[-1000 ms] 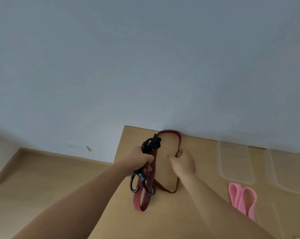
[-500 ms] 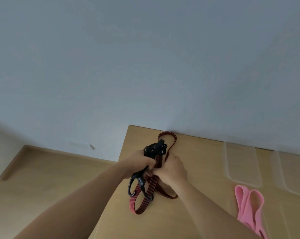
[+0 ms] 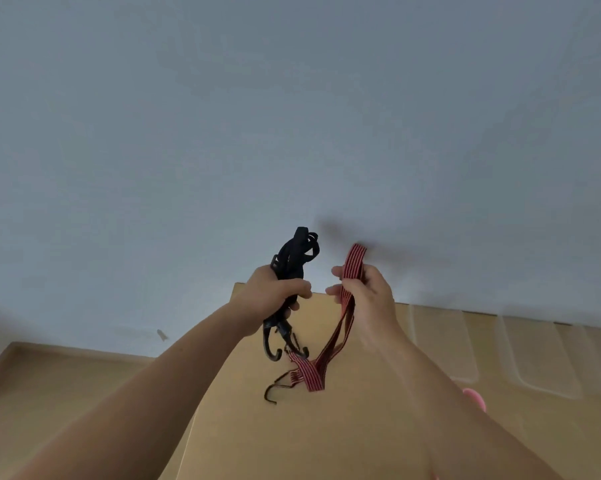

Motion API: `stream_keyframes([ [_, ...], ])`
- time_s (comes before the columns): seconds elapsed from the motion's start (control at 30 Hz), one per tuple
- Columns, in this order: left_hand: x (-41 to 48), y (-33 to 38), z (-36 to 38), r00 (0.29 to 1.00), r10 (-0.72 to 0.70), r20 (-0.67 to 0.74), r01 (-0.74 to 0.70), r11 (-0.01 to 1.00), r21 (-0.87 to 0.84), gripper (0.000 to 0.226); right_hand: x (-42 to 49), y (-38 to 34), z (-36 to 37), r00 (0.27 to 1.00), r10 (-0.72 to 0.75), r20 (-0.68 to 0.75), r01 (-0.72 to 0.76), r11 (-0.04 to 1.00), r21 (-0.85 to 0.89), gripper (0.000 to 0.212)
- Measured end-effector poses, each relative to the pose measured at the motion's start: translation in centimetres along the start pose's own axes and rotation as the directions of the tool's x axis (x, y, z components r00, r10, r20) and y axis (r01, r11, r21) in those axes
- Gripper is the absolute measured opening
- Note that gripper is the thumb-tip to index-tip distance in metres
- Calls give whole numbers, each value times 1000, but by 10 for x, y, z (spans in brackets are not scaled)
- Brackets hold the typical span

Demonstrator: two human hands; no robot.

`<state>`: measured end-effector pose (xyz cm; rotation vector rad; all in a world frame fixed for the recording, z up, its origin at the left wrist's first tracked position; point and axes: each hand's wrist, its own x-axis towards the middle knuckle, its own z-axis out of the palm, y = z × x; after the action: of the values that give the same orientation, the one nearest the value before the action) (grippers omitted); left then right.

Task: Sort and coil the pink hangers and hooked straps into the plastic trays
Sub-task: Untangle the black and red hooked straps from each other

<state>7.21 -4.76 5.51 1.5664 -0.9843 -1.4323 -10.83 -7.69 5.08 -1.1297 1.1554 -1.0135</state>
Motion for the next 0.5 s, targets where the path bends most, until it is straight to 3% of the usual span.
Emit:
stream_keyframes([
  [0.23,-25,69,29,965,246,91,-242,969,-52,37,-13,-87,-13,970,-209,127,169,948,271,20],
  [0.5,-45,117,59,888,459,28,-458,889,-14,19,-29,-146,-29,923,-329,202,279,930,239,19],
])
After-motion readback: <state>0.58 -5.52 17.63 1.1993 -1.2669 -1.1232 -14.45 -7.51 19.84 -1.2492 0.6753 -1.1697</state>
